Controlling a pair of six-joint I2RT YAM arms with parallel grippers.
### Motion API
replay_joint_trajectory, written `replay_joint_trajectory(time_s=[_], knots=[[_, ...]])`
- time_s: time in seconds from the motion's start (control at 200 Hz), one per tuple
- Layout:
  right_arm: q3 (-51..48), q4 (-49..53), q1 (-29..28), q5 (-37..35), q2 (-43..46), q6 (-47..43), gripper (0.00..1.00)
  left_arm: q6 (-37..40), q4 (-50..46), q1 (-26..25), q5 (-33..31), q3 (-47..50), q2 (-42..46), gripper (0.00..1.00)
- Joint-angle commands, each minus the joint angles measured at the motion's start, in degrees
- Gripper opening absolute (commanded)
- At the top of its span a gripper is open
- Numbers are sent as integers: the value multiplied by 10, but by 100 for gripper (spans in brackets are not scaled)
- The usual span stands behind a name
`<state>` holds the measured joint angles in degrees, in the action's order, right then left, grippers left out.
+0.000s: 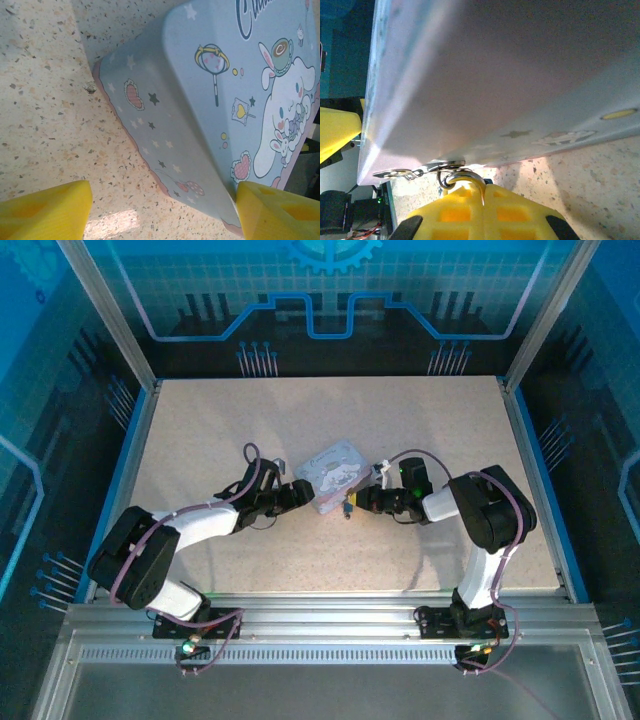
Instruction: Unlock the padlock with the key
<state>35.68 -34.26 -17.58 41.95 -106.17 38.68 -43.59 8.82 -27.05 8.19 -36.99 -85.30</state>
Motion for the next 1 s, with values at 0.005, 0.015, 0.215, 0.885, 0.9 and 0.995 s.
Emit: replay_joint_trajectory(time_s=[0.005,0.015,0.215,0.885,0.9,0.995], knots=[[-22,-2,-3,-34,16,12,3,-4,-45,1,-18,20,10,76],[-24,-3,-3,-35,18,14,3,-5,-46,1,-18,20,10,76],[-43,-26,-2,-68,39,46,0,-6,-43,1,-17,33,14,76],[-70,-41,-15,-130,94,146,0,27,-100,-16,-46,-12,136,76],[-71,-43,-15,-132,95,148,0,29,-102,-19,-46,-18,137,76],[-67,-36,-15,-134,98,152,0,45,-111,-39,-48,-62,123,76]])
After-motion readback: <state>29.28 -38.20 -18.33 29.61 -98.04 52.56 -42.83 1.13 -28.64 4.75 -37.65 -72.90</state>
